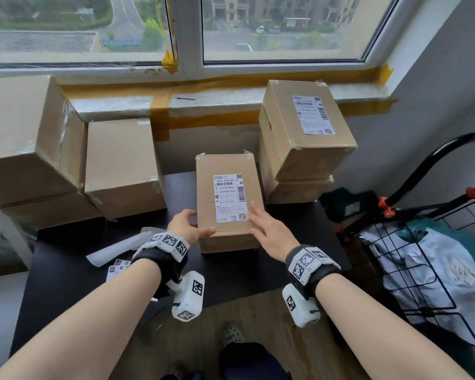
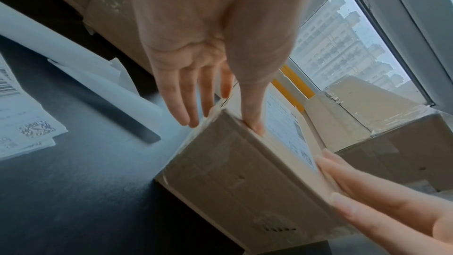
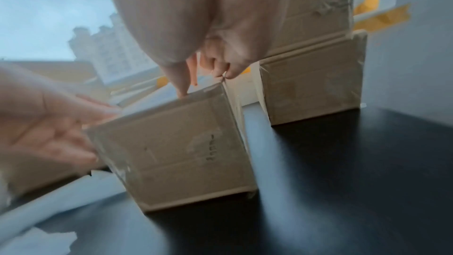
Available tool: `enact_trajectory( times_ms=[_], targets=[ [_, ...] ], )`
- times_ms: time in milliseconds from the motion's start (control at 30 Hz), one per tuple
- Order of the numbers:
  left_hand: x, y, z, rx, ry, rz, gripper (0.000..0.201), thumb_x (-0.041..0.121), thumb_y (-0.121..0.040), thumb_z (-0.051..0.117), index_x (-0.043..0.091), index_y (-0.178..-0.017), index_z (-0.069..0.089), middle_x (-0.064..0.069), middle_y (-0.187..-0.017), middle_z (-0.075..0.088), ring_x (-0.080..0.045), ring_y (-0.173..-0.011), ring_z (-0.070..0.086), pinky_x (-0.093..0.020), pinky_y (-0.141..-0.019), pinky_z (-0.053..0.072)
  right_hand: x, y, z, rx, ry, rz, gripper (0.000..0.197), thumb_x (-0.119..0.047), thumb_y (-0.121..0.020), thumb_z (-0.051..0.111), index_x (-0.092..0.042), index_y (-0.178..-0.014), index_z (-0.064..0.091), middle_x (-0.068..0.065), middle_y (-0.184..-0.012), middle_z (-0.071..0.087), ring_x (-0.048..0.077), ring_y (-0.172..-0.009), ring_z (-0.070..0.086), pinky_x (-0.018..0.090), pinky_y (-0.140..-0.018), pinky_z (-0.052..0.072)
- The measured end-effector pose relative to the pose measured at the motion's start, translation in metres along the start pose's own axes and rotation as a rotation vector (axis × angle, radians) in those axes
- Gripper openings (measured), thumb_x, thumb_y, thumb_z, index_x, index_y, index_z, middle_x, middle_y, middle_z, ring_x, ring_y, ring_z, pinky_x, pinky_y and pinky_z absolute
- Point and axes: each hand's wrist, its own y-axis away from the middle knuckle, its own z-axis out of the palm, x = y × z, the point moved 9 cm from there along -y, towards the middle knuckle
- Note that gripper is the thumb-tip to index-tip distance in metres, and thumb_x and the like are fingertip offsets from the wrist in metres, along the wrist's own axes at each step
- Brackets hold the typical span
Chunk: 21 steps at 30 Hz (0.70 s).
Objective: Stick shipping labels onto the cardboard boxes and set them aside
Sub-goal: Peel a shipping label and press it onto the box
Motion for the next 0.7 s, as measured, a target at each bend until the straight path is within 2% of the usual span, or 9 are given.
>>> enact_trajectory(
  times_ms=[67,167,267,367,500,567,633,700],
  targets=[
    [-0.001,0.0,-0.003,0.028,0.034,-0.006,0.072,0.027,-0.061,0.087,0.014,-0.123,0.053,-0.011,-0.106,0.068,-0.028,-0.096,0.066,-0.044,-0.09,0.053,0.009,-0.002,-0.004,0.069,-0.168,0.087,0.063,-0.013,-0.093,0.054,-0.018,-0.148,0.024,-0.006,-0.158,0.012,0.013,-0.144,0.019,0.031,-0.118,0.022],
    [-0.006,-0.003,-0.002,0.042,0.127,-0.017,0.065,0.02,-0.062,0.086,0.012,-0.119,0.057,-0.01,-0.097,0.068,-0.028,-0.095,0.066,-0.046,-0.092,0.052,0.025,-0.005,-0.005,0.125,-0.37,0.204,0.079,-0.012,-0.086,0.065,-0.021,-0.15,0.018,-0.002,-0.158,0.016,0.017,-0.142,0.025,0.04,-0.116,0.028],
    [-0.008,-0.009,-0.004,0.077,0.235,-0.008,0.058,0.01,-0.065,0.084,0.007,-0.118,0.06,-0.014,-0.098,0.07,-0.03,-0.096,0.067,-0.047,-0.091,0.052,0.038,-0.01,-0.003,0.149,-0.55,0.281,0.085,-0.011,-0.082,0.07,-0.016,-0.149,0.019,0.002,-0.151,0.034,0.018,-0.137,0.036,0.036,-0.113,0.033],
    [-0.002,-0.014,-0.007,0.099,0.313,0.016,0.047,0.0,-0.072,0.075,0.003,-0.116,0.06,-0.017,-0.109,0.067,-0.029,-0.103,0.064,-0.041,-0.09,0.053,0.042,-0.024,-0.008,0.196,-0.593,0.289,0.079,-0.007,-0.08,0.071,-0.011,-0.146,0.027,0.006,-0.146,0.042,0.017,-0.132,0.042,0.035,-0.112,0.035],
    [0.013,-0.026,-0.013,0.12,0.397,0.055,0.042,-0.012,-0.078,0.062,-0.002,-0.119,0.057,-0.018,-0.119,0.062,-0.027,-0.113,0.059,-0.037,-0.091,0.051,0.038,-0.048,-0.02,0.26,-0.595,0.269,0.069,-0.007,-0.081,0.07,-0.013,-0.141,0.037,0.005,-0.138,0.051,0.018,-0.127,0.048,0.038,-0.109,0.039],
    [0.02,-0.032,-0.018,0.135,0.412,0.071,0.043,-0.013,-0.078,0.061,-0.002,-0.12,0.057,-0.017,-0.121,0.062,-0.026,-0.114,0.058,-0.038,-0.096,0.049,0.038,-0.059,-0.023,0.266,-0.584,0.264,0.067,-0.008,-0.082,0.069,-0.014,-0.141,0.037,0.004,-0.137,0.052,0.018,-0.127,0.048,0.037,-0.109,0.039],
    [0.025,-0.04,-0.021,0.141,0.426,0.084,0.044,-0.012,-0.079,0.062,-0.002,-0.121,0.057,-0.017,-0.121,0.062,-0.026,-0.116,0.058,-0.038,-0.096,0.049,0.036,-0.071,-0.027,0.268,-0.552,0.258,0.066,-0.01,-0.084,0.067,-0.017,-0.142,0.037,0.002,-0.138,0.051,0.018,-0.128,0.048,0.037,-0.11,0.039],
    [0.03,-0.048,-0.025,0.147,0.428,0.095,0.046,-0.01,-0.079,0.064,-0.001,-0.123,0.056,-0.016,-0.122,0.062,-0.025,-0.117,0.058,-0.038,-0.098,0.048,0.033,-0.081,-0.033,0.275,-0.484,0.245,0.062,-0.011,-0.087,0.063,-0.016,-0.143,0.037,0.001,-0.144,0.045,0.017,-0.133,0.042,0.033,-0.113,0.033]
  ],
)
